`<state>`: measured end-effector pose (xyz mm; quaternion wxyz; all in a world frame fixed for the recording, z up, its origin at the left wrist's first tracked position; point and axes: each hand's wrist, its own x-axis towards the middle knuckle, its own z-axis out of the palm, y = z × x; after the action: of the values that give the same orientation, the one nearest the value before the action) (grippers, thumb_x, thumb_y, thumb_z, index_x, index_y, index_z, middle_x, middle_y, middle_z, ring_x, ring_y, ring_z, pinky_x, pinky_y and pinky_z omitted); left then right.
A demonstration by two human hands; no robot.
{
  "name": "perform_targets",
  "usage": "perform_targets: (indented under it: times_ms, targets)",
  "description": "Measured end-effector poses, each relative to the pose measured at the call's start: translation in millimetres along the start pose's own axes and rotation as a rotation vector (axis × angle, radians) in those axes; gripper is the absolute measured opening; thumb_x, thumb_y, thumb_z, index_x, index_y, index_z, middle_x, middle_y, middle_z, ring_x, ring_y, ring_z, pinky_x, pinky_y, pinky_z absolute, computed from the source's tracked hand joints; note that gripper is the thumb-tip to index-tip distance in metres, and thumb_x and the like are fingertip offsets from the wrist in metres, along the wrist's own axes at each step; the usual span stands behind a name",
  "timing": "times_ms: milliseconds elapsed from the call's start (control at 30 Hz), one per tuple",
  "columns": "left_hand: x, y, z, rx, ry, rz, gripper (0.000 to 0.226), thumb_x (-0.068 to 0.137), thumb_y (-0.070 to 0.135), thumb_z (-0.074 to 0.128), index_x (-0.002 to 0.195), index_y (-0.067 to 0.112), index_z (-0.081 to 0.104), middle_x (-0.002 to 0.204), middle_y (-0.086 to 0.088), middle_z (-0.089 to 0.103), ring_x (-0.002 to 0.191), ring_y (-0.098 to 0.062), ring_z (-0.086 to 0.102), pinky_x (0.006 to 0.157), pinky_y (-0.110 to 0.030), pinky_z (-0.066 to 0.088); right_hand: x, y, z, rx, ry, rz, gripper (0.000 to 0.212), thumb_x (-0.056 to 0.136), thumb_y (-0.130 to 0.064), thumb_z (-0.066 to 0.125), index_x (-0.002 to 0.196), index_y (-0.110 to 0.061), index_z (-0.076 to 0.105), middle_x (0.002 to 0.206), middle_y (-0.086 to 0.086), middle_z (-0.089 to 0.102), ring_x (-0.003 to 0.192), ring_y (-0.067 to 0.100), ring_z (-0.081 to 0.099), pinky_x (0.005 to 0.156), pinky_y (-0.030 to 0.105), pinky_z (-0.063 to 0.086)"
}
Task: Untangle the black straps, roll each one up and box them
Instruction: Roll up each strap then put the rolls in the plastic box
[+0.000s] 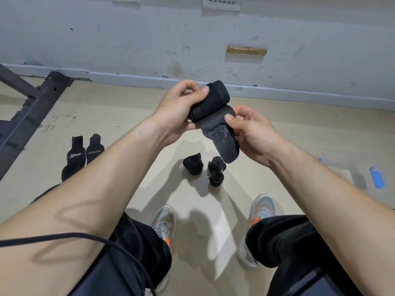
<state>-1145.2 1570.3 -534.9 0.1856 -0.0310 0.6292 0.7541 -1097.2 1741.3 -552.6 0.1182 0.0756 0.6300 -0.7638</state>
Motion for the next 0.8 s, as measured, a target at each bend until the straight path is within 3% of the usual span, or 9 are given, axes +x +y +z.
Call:
perform_targets:
  times_ms: [67, 133, 233, 333, 400, 467, 633, 733, 800]
  targets:
    - [0.5, 1.6, -3.9, -0.066, 0.002, -0.036, 0.018, 0.094, 0.016, 0.071, 0.099, 0.021, 0.054, 0.077, 0.008, 0.065, 0.066, -0.010, 0.065, 0.070, -0.038, 0.061, -0.3, -1.5, 2.1, -0.008, 0.001, -0.005, 0.011, 0.092, -0.007, 0.061, 0.084, -0.010, 0.054, 0.078, 0.012, 0.058, 0.070, 0.023, 0.055, 0.070, 0.034, 0.048]
    - [-1.0, 3.7, -5.0, -0.111, -0.024, -0.083, 0.022, 0.092, 0.012, 0.072, 0.111, 0.008, 0.062, 0.091, -0.004, 0.071, 0.080, -0.016, 0.071, 0.077, -0.039, 0.063, -0.3, -3.1, 3.1, -0.019, 0.021, 0.005, 0.019, 0.100, -0.002, 0.054, 0.083, -0.010, 0.054, 0.076, 0.009, 0.062, 0.071, 0.024, 0.057, 0.071, 0.035, 0.048]
    - [-1.1, 2.4, -4.3, -0.082, -0.035, -0.101, 0.010, 0.091, 0.008, 0.071, 0.098, 0.001, 0.069, 0.091, -0.013, 0.073, 0.083, -0.020, 0.072, 0.081, -0.035, 0.063, -1.9, -4.2, 4.6, -0.032, 0.023, 0.063, 0.017, 0.103, -0.008, 0.053, 0.086, -0.010, 0.057, 0.089, 0.017, 0.064, 0.088, 0.034, 0.060, 0.081, 0.046, 0.047]
    - [0.7, 1.3, -5.3, 0.001, 0.026, -0.033, 0.036, 0.081, 0.010, 0.082, 0.112, -0.003, 0.068, 0.098, -0.012, 0.072, 0.082, -0.019, 0.071, 0.075, -0.031, 0.060, -3.9, -7.3, 7.0, -0.088, 0.011, 0.151, 0.016, 0.105, -0.018, 0.052, 0.095, -0.007, 0.059, 0.091, 0.020, 0.069, 0.071, 0.031, 0.070, 0.063, 0.036, 0.056]
    - [2.1, 0.7, -6.9, 0.065, 0.067, 0.012, 0.053, 0.073, 0.012, 0.087, 0.121, 0.000, 0.066, 0.104, -0.008, 0.073, 0.086, -0.018, 0.073, 0.077, -0.033, 0.060, -4.7, -10.0, 8.0, -0.139, 0.031, 0.190, 0.025, 0.105, -0.024, 0.052, 0.084, -0.011, 0.057, 0.074, 0.012, 0.066, 0.050, 0.016, 0.060, 0.047, 0.025, 0.050]
    - [2.0, 0.0, -6.1, 0.147, 0.094, 0.071, 0.047, 0.074, 0.009, 0.088, 0.117, 0.007, 0.066, 0.100, 0.000, 0.073, 0.085, -0.014, 0.072, 0.080, -0.035, 0.061, -3.8, -11.9, 7.1, -0.159, 0.053, 0.193, 0.031, 0.105, -0.026, 0.054, 0.077, -0.012, 0.055, 0.061, 0.006, 0.058, 0.042, 0.009, 0.048, 0.043, 0.022, 0.043]
    - [-1.7, -1.8, 1.3, 0.386, 0.115, 0.221, 0.047, 0.071, 0.010, 0.090, 0.107, 0.020, 0.062, 0.095, 0.006, 0.063, 0.076, -0.003, 0.063, 0.068, -0.019, 0.051, 1.5, -12.8, 1.9, -0.126, 0.083, 0.166, 0.027, 0.099, -0.026, 0.064, 0.078, -0.009, 0.063, 0.056, 0.001, 0.051, 0.046, 0.010, 0.042, 0.043, 0.022, 0.041]
    - [-2.5, -3.4, 3.6, 0.418, 0.101, 0.236, 0.051, 0.069, 0.013, 0.091, 0.107, 0.022, 0.058, 0.097, 0.006, 0.060, 0.080, -0.007, 0.060, 0.066, -0.021, 0.051, 2.3, -13.6, -0.3, -0.139, 0.083, 0.153, 0.016, 0.096, -0.020, 0.067, 0.098, -0.004, 0.068, 0.062, 0.001, 0.058, 0.054, 0.012, 0.050, 0.049, 0.024, 0.047]
    - [-2.5, -2.8, 4.8, 0.407, 0.104, 0.238, 0.050, 0.073, 0.011, 0.089, 0.109, 0.020, 0.056, 0.097, 0.006, 0.057, 0.081, -0.008, 0.058, 0.065, -0.022, 0.050, 1.8, -15.2, -1.2, -0.123, 0.075, 0.130, 0.013, 0.097, -0.016, 0.066, 0.098, -0.003, 0.068, 0.065, 0.001, 0.062, 0.057, 0.012, 0.055, 0.052, 0.025, 0.050]
